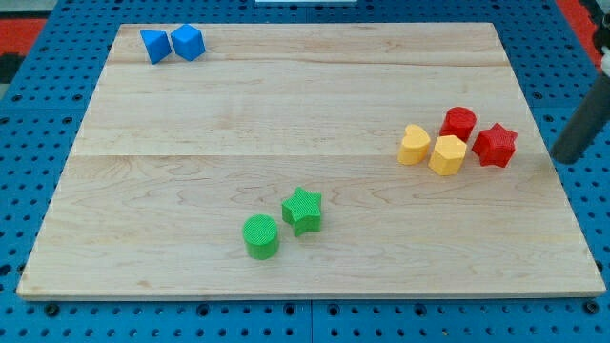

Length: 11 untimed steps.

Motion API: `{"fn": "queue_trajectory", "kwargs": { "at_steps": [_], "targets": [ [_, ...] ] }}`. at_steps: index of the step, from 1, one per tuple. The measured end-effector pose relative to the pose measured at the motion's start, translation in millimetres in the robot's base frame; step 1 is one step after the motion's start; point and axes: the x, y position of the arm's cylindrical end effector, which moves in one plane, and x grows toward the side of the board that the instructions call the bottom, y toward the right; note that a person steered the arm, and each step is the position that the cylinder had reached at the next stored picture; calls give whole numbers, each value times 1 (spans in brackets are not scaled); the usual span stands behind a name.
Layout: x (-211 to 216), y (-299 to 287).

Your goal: Push the red star to the right of the blue cube

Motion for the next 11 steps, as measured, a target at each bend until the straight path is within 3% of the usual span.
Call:
{"fn": "queue_trajectory", "kwargs": {
  "at_steps": [2,3,4,5,7,8,9,10,11],
  "targets": [
    [-61,-138],
    [-84,-172],
    [-64,-145],
    [-53,-172],
    [-59,-307],
    [-140,-321],
    [-188,-336],
    [-222,-322],
    [-224,-384]
  ]
}}
